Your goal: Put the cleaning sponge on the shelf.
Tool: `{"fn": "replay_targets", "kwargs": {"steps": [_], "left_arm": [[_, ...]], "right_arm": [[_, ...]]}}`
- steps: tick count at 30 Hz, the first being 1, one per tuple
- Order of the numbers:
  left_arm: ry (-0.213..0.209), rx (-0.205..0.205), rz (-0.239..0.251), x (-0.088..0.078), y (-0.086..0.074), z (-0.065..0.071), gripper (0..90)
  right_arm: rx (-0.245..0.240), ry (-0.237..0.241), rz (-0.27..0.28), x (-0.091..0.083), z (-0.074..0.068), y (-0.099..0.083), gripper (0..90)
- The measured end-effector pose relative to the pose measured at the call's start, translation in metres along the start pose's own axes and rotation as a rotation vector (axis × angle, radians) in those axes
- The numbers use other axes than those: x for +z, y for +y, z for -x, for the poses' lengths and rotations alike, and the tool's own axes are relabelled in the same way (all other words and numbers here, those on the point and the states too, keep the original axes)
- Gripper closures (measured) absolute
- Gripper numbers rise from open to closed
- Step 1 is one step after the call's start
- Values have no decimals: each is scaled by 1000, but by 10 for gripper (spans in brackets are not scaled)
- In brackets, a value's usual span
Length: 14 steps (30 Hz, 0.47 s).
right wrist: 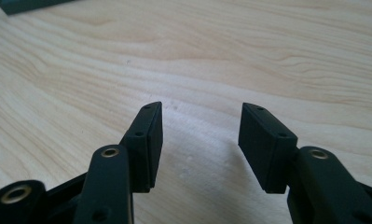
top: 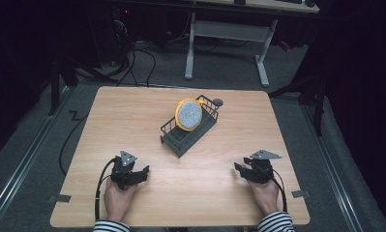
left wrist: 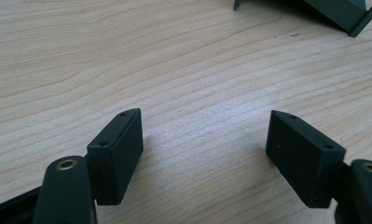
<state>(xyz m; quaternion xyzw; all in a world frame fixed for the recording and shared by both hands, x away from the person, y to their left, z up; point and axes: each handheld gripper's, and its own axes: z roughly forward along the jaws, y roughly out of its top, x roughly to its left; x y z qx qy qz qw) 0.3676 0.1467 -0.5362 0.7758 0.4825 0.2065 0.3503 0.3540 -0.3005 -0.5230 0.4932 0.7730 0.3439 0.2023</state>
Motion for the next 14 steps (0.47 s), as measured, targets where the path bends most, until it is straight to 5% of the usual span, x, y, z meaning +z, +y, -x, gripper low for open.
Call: {"fn": "replay_targets", "kwargs": {"steps": [4, 14], "left_arm": [[-1, 0, 0, 0, 0, 0, 277], [-4, 1, 0, 0, 0, 0, 276]], "right_arm": [[-44, -26, -2, 5, -7, -5, 489], [-34, -36, 3, 4, -10, -7, 476]]}}
